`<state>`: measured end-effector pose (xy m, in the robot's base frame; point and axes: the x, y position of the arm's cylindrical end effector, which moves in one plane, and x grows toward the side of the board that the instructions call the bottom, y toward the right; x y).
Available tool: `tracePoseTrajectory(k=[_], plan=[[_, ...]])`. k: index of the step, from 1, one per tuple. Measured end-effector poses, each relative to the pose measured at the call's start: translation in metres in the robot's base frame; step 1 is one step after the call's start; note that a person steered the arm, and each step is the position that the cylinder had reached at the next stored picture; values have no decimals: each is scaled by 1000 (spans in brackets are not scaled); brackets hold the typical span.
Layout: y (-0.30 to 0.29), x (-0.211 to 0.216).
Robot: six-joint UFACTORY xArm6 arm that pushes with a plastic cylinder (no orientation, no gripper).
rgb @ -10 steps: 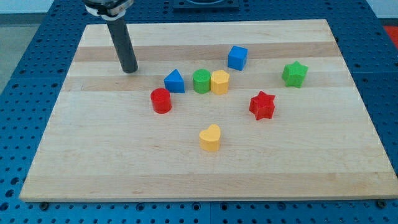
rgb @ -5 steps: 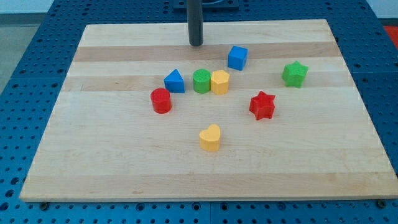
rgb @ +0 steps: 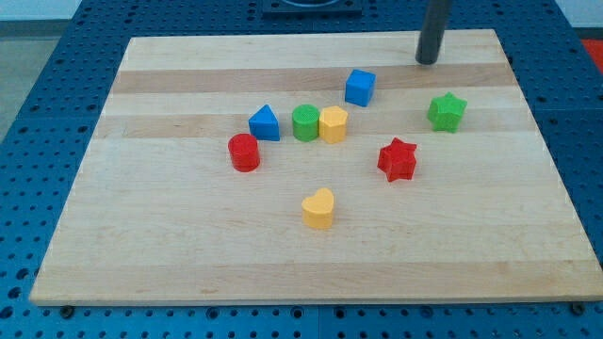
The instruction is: Push blue cube close to the yellow hexagon
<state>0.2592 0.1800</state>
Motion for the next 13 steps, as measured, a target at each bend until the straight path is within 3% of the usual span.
tracePoseTrajectory(k=[2,5,6,8,10,13], plan=[[-66,35],[-95,69],[-96,69],[-92,26],[-109,58],[-128,60]])
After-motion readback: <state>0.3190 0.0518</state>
